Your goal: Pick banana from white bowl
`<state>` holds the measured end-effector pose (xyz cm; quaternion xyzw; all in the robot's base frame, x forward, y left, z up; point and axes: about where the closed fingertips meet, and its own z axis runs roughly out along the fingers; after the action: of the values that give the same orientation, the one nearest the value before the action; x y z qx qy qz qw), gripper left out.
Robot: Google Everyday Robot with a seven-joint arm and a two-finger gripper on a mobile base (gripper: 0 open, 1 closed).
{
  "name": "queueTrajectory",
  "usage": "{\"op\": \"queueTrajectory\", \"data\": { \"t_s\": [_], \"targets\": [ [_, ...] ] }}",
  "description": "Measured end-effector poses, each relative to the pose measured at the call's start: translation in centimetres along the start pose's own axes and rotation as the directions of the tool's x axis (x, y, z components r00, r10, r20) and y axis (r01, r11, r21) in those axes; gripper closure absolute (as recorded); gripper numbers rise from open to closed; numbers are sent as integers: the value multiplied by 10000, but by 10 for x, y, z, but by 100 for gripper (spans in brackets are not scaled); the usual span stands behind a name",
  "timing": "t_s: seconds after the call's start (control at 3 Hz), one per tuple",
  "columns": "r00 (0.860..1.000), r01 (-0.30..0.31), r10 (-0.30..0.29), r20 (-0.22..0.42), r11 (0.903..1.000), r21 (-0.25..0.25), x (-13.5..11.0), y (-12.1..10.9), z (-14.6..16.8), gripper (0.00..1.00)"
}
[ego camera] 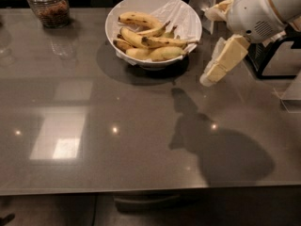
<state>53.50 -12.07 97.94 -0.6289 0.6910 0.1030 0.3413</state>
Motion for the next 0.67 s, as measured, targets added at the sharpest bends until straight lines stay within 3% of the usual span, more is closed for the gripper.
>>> {"op": "queueTrajectory", "data": {
  "t_s": [0.33,0.67],
  "targets": [
    [9879,72,-75,1548,10000,22,-34,-29,22,0],
    [9879,73,-76,1549,10000,22,-34,-29,22,0]
  ]
}}
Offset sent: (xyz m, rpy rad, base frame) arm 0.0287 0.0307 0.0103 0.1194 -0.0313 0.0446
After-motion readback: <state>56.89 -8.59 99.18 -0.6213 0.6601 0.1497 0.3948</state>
